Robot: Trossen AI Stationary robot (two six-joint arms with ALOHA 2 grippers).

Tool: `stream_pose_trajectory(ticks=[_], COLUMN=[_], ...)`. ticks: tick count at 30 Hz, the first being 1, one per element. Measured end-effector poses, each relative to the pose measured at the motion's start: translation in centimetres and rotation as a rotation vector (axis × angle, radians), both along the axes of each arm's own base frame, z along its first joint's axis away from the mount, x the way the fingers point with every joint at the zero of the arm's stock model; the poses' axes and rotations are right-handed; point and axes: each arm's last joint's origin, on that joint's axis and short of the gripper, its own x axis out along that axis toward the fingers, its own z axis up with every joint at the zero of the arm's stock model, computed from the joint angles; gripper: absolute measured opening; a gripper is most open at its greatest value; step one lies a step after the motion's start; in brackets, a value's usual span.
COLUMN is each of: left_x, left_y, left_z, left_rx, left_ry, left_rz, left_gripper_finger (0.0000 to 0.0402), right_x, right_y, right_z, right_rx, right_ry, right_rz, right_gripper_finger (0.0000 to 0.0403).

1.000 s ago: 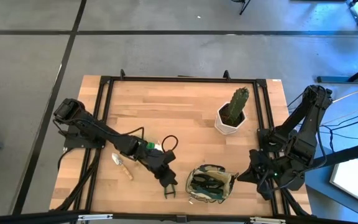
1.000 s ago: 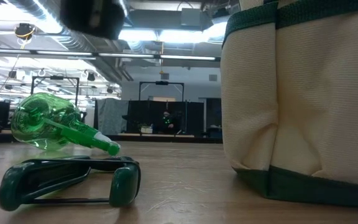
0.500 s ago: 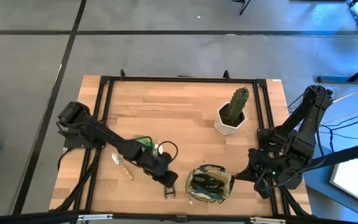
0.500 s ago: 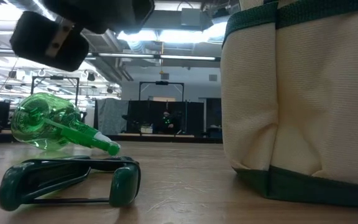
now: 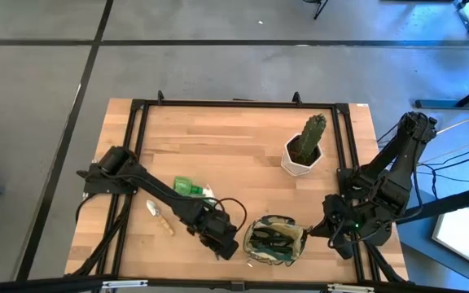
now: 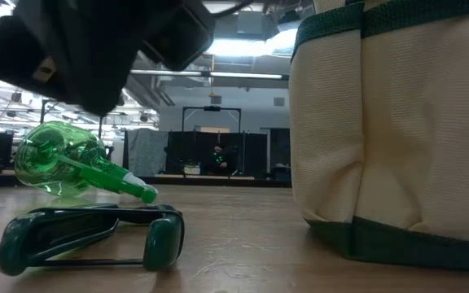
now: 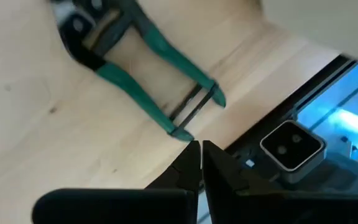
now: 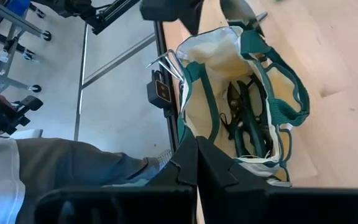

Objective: Pick & Place Garden tools in Gardening bag
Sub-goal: Put the grafting pruner into the side pocket of the white bag

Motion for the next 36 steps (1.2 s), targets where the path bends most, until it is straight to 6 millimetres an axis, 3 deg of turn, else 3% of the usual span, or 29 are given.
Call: stream_pose_trajectory(ticks=[15,23,31,36], left_x=[0.5,0.6,0.4,0.1], left_y=[1.0,1.5,0.5,0.3], left_z=[-0.5,-0.6,-2.9,-3.2], left_rx=[0.05,0.068,0.078,0.128], left_ry=[0.015,0.031,0.106,0.119], left_rz=[0.121,0.147,0.132,0.155], left_gripper_finger=[0.0161,0.0168,0.0168,0.0168], right_x=[0.0,0.1,0.1,0.1], right_y=[-0.1,-0.1,-0.2,-0.1], right_z=[-0.1,-0.1,-0.1,-0.1], right_rx=[0.007,0.011,0.012,0.013], right_ry=[0.021,0.021,0.02,0.021], right_rz=[-0.013,-0.017,-0.019,-0.019], right_gripper_finger=[0.0,0.0,0.0,0.0])
